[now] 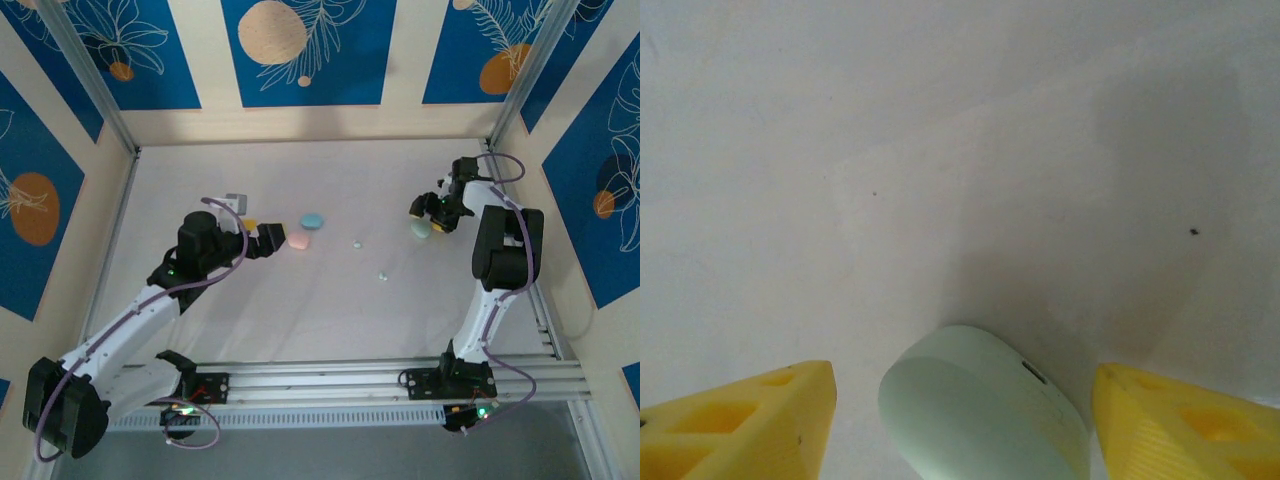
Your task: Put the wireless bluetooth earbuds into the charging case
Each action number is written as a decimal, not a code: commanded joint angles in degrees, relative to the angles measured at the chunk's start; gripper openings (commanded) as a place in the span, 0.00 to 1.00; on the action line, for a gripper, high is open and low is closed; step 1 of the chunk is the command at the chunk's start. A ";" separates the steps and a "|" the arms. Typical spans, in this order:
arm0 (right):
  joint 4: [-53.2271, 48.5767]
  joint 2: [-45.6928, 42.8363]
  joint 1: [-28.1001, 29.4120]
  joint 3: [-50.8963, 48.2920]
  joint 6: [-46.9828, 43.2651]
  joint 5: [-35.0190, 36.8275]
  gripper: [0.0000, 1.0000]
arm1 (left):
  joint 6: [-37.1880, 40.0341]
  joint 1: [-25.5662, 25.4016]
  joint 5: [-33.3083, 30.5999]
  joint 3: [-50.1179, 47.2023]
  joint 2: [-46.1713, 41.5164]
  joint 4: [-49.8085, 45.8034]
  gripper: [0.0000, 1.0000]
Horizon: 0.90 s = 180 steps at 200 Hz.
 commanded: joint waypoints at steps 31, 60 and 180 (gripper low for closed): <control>-4.36 -2.28 2.69 -0.84 -5.33 1.52 0.68 | -1.47 0.18 0.68 0.22 -1.22 3.18 1.00; -5.55 -3.10 4.37 -1.69 -7.20 5.82 0.68 | -1.68 0.19 0.87 0.35 -0.68 3.60 1.00; -5.99 0.49 9.16 0.56 -12.28 16.99 0.54 | -2.85 0.21 1.04 0.53 -0.26 5.29 1.00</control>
